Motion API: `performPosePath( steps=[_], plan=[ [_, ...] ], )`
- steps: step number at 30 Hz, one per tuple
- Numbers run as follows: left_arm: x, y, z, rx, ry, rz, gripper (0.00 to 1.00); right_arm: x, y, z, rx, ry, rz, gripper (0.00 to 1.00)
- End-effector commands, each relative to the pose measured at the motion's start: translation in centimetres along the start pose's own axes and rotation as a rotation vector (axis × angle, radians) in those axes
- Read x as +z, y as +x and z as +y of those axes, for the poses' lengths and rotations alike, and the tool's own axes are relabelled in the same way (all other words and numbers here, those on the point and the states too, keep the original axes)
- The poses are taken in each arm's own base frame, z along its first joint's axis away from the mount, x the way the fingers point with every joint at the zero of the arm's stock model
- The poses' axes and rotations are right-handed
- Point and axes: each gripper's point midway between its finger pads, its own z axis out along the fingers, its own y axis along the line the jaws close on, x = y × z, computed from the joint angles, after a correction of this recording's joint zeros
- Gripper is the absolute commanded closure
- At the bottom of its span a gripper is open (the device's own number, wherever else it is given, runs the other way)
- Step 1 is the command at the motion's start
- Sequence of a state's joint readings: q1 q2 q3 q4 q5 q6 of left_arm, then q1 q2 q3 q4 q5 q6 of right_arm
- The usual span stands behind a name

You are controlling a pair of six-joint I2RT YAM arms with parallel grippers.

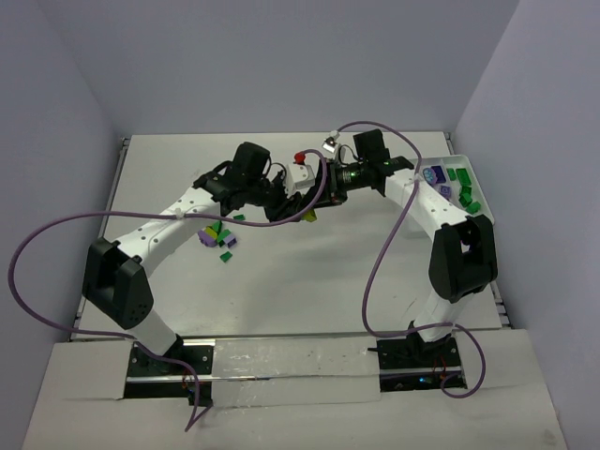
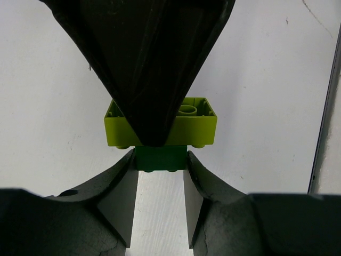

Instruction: Sort the legos into containers by color

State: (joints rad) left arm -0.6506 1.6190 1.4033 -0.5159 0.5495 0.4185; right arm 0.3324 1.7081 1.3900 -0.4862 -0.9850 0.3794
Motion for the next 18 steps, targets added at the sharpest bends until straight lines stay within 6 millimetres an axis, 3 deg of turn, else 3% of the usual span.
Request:
performPosePath(
  steps=[1, 18],
  plan=[
    [-0.90, -3.10, 0.00, 0.034, -0.007, -0.098, 0.68, 0.04, 0.06, 2.43, -0.050, -0.128, 0.018, 1.00],
    [-0.82, -4.06, 0.16, 0.019, -0.009, -0.125, 0.57, 0.08, 0.26, 2.90, -0.031, -0.169, 0.026, 1.00]
  ],
)
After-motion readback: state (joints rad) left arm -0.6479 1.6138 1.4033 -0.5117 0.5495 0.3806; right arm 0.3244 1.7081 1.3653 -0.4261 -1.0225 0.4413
